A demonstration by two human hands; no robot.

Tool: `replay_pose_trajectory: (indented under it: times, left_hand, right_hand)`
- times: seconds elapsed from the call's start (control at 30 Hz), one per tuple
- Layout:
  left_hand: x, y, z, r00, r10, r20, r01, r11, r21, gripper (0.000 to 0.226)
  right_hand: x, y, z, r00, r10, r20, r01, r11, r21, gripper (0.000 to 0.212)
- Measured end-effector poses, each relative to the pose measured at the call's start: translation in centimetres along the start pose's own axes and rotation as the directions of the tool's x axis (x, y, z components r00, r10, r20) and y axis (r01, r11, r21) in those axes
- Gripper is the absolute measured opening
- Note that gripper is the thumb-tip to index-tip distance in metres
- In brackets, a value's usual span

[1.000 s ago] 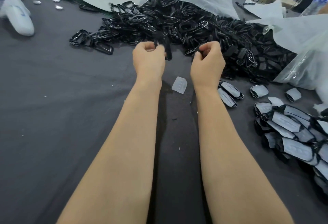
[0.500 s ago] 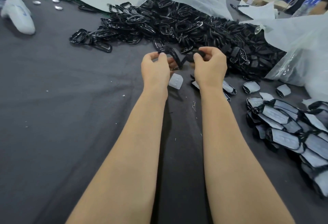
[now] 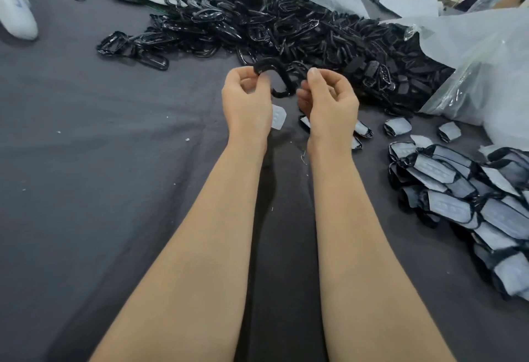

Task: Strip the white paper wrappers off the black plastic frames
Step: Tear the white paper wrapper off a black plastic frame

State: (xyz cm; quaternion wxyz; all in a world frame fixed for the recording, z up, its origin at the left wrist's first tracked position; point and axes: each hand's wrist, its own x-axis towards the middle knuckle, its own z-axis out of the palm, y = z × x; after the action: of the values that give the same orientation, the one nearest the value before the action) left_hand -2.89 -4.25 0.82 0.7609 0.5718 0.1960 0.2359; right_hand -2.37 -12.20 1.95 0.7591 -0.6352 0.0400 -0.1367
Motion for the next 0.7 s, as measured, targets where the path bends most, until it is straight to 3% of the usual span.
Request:
replay_pose_trajectory:
  times: [0.27, 0.43, 0.7]
  left_hand:
    - [-0.08, -0.18, -0.15, 0.997, -0.019, 0.075, 0.022, 0.999, -0.042, 0.021]
    - [-0.22, -0.16, 0.1, 0.986, -0.029, 0.161, 0.04, 0.997, -0.066, 0.014]
    - [-0.2, -0.14, 0.36, 0.98, 0.027, 0.196, -0.045, 0.995, 0.087, 0.016]
  right_hand:
    - [-0.52, 0.27, 0.27, 0.983, -0.182, 0.019, 0.18, 0.942, -0.281, 0.022]
    - [-0.25, 0.36, 0.01, 0.98, -0.197, 0.038, 0.199, 0.925, -0.322, 0.014]
    - [-0.08, 0.9, 0.16, 0.962, -0.274, -0.001, 0.25, 0.879, -0.407, 0.011]
